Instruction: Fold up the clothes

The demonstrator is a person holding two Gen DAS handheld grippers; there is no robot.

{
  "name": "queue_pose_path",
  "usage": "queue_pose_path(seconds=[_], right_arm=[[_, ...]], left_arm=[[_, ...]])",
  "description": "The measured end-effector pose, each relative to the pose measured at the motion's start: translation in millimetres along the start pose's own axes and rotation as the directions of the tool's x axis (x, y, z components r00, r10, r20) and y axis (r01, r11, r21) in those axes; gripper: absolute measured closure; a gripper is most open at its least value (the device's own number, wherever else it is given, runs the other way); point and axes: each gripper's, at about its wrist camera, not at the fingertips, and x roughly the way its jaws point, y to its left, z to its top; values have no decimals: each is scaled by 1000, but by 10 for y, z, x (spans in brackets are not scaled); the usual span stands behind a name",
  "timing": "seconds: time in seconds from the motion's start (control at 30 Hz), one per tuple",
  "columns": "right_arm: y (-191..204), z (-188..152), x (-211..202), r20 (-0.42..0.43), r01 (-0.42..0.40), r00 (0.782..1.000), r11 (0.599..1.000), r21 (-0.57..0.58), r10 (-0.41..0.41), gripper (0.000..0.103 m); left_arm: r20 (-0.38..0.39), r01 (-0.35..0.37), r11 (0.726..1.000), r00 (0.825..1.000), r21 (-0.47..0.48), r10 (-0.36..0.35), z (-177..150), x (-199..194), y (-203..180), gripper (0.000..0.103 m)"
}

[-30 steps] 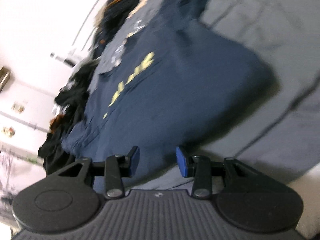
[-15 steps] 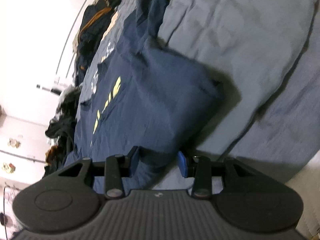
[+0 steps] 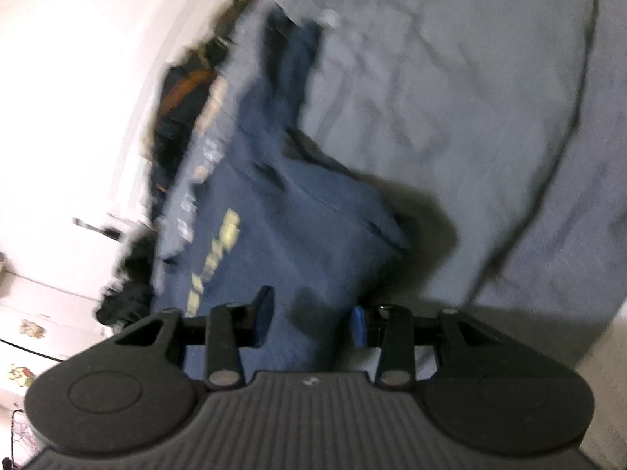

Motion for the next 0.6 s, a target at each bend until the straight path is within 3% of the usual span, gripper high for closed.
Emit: queue_pose_path(seconds=[0.03,0.13,0.23,0.27,0.33,0.4,0.57,0.6], right_arm=[[33,7,-47,29,-14,999,1000,-18,15,67],[124,27,-179,111,-51,992,996,-71,58,68],[12,65,-104,78,23,997,999,-24,-21,63],[-27,76,-78,65,49,997,999,-7,-48,63],[-151,88,-8,16,95,995,993,68,-96,63],[-208,116,2,17,83,996,992,99,-85,63],[-159,136,-31,46,65,997,996,69,-68,65],[-148,137,-41,53,59,997,996,65,-63,75]], left_arm=[[29,17,1000,999,16,-18,9,-46,-25,81],[45,30,999,998,31,-32,25,-52,-68,81],[-26,-26,1000,999,-4,26,0,78,-10,68],[-39,-39,999,999,-9,39,-6,107,1,68],[-21,-44,999,999,-4,44,9,103,-15,68],[0,-38,999,999,-26,38,35,94,8,68],[72,-23,999,997,-31,25,82,15,15,73],[101,-20,1000,995,-13,21,98,-29,-9,77]])
